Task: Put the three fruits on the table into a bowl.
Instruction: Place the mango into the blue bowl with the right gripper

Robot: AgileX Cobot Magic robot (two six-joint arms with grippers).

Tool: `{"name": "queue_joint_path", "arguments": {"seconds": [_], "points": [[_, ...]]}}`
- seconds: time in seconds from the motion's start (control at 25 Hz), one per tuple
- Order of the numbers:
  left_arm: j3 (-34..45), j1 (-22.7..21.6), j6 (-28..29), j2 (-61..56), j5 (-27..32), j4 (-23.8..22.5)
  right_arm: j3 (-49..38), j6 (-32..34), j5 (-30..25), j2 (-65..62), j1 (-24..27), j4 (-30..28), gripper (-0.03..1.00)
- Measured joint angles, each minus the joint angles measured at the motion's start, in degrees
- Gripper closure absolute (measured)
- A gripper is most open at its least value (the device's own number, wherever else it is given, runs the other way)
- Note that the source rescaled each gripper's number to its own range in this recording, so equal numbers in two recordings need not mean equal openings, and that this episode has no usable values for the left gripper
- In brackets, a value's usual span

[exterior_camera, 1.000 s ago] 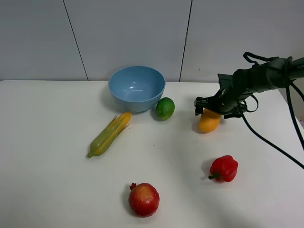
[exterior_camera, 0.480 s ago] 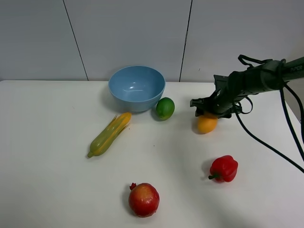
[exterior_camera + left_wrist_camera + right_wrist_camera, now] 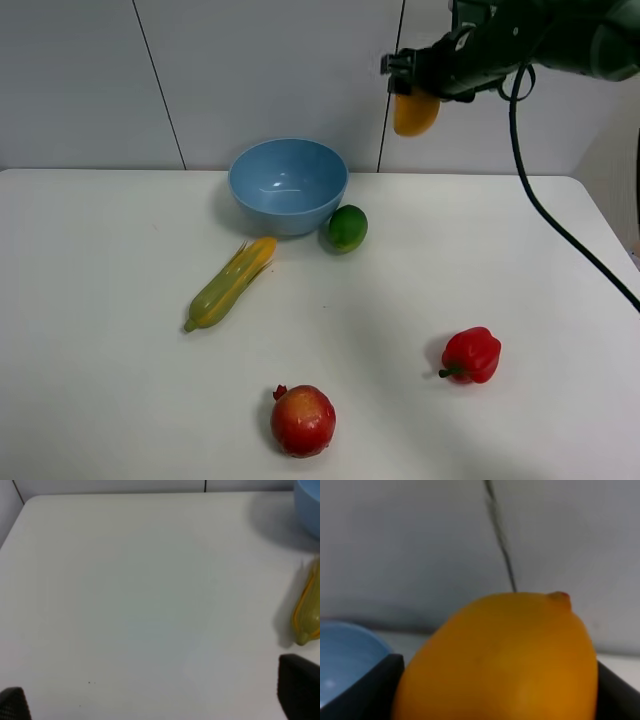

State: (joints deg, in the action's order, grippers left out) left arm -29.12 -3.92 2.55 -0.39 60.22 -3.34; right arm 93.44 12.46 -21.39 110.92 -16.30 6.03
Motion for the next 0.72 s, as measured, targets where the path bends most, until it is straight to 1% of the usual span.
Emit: {"name": "queue_joint_path", "arguments": {"seconds": [0.16,0.28,0.4,0.52,0.64,0.68,0.72], "points": [[0.00,0.00,0.00,0.00,0.00,0.00,8.98,-0.11,-0.21,4.63,-3.40,1.31,0.95],[0.00,0.00,0.00,0.00,0.00,0.00,13.50,-0.36,-0.44,10.00,-6.12,1.68,0.95],[0.00,0.00,0.00,0.00,0.00,0.00,16.82,-0.48,-0.47,15.24,-8.46,2.84,0.95],[0.00,0.00,0.00,0.00,0.00,0.00,19.63,-2.80,-0.47,19.84,-10.46,3.87,0.95],[0.00,0.00,0.00,0.00,0.00,0.00,20.43,-4.18,-0.59,22.49,-11.92,4.67,0.95],[0.00,0.00,0.00,0.00,0.00,0.00,20.48,-4.42,-0.47,23.07,-12.12,4.79,0.91],[0.00,0.00,0.00,0.00,0.00,0.00,20.55,-4.42,0.01,23.57,-12.28,5.10,0.85]]}}
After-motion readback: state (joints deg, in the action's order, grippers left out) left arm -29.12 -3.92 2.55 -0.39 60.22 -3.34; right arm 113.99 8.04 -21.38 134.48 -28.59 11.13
